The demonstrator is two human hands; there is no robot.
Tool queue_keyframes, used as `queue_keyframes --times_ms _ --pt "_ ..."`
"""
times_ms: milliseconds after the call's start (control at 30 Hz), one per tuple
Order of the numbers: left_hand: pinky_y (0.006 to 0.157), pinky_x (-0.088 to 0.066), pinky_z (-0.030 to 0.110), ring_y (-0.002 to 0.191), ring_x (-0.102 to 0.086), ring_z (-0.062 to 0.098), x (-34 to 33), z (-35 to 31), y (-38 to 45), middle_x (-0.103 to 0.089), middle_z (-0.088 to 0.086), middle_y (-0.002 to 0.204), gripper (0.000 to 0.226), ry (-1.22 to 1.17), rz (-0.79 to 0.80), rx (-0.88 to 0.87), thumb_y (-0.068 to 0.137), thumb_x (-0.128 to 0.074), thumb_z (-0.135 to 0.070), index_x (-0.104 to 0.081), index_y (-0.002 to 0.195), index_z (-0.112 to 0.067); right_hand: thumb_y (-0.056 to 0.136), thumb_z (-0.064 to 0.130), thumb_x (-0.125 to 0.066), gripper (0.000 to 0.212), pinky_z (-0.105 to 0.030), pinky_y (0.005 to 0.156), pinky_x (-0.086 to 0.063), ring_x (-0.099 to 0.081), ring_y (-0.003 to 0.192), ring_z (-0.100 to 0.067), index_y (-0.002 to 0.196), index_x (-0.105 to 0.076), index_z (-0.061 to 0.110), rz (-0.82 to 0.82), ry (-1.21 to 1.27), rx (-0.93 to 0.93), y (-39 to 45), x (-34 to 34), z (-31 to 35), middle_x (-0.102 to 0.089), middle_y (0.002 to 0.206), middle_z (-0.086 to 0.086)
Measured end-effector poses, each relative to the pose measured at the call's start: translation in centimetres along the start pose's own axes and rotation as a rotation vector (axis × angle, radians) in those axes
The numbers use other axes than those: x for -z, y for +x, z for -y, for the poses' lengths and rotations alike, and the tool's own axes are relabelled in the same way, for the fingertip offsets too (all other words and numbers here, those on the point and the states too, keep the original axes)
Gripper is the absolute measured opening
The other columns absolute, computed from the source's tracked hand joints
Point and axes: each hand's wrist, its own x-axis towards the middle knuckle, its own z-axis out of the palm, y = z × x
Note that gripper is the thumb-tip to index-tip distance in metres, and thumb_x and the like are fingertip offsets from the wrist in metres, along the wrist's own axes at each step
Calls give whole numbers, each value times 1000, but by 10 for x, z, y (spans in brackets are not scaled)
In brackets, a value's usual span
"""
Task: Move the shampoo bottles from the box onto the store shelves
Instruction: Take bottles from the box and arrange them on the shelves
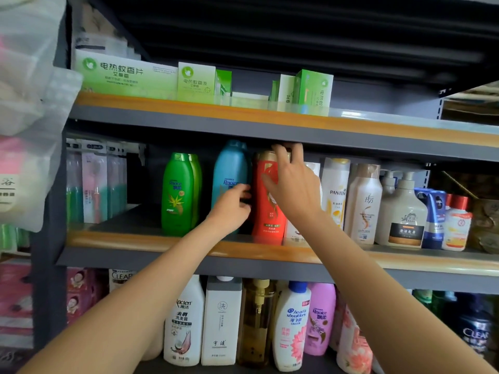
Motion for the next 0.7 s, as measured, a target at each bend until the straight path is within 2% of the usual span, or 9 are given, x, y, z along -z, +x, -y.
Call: queue_keyframes --times_ms 100,167,233,267,333,433,533,633,700 --pt "95 -48 35 101 -63 25 20 6 -5 -64 12 115 35 25 -274 -73 87 -45 8 -57 117 -4 78 12 -63 15 -25 45 -34 -58 61 -32 91 -61 5 -164 170 136 -12 -11 19 -58 96 -14" --pt "97 -44 28 110 -58 23 32 10 -6 -60 11 122 37 119 -366 -68 87 -47 5 -54 122 -4 83 13 -58 19 -31 53 -45 -62 76 -32 100 -59 4 -56 235 126 -18 -25 37 -57 101 -12" --pt "105 -37 34 124 -48 25 38 17 -2 -49 13 135 50 182 -319 4 87 -51 0 -41 136 -7 89 19 -55 42 -39 76 -46 -58 102 -30 127 -44 5 119 235 -25 -21 -40 50 -46 126 -10" --pt "109 -32 36 130 -42 27 40 20 0 -43 14 141 58 190 -262 49 88 -53 -3 -33 142 -7 90 20 -55 53 -37 82 -45 -55 110 -31 135 -34 4 186 257 -105 -21 -45 55 -38 134 -12" --pt "112 -28 36 137 -32 27 40 24 5 -32 16 148 67 151 -153 115 89 -52 -5 -19 147 -8 89 20 -57 66 -36 91 -42 -50 118 -34 140 -21 0 269 342 -203 -20 -54 61 -32 139 -17" --pt "112 -25 33 140 -26 25 42 27 12 -23 12 154 67 34 -113 174 92 -46 -5 -11 149 -9 87 20 -61 78 -37 104 -32 -39 126 -36 142 -11 -4 393 349 -238 -21 -67 61 -31 140 -20" --pt "107 -28 30 137 -30 24 39 30 17 -27 9 152 65 -12 -104 193 93 -45 -5 -13 149 -11 84 14 -62 82 -41 105 -33 -40 125 -38 144 -8 -3 450 438 -307 -22 -75 58 -31 140 -23" --pt "96 -42 31 122 -48 26 33 32 18 -46 10 138 59 -51 -81 190 89 -52 -9 -28 143 -13 84 8 -59 80 -43 101 -38 -43 120 -40 144 -7 -1 446 496 -316 -18 -81 58 -32 138 -24" --pt "95 -46 36 115 -52 26 31 34 19 -52 11 130 55 -59 -79 187 86 -55 -11 -35 137 -13 87 7 -56 76 -42 98 -38 -44 118 -40 144 -6 0 440 543 -352 -15 -84 58 -34 136 -24"
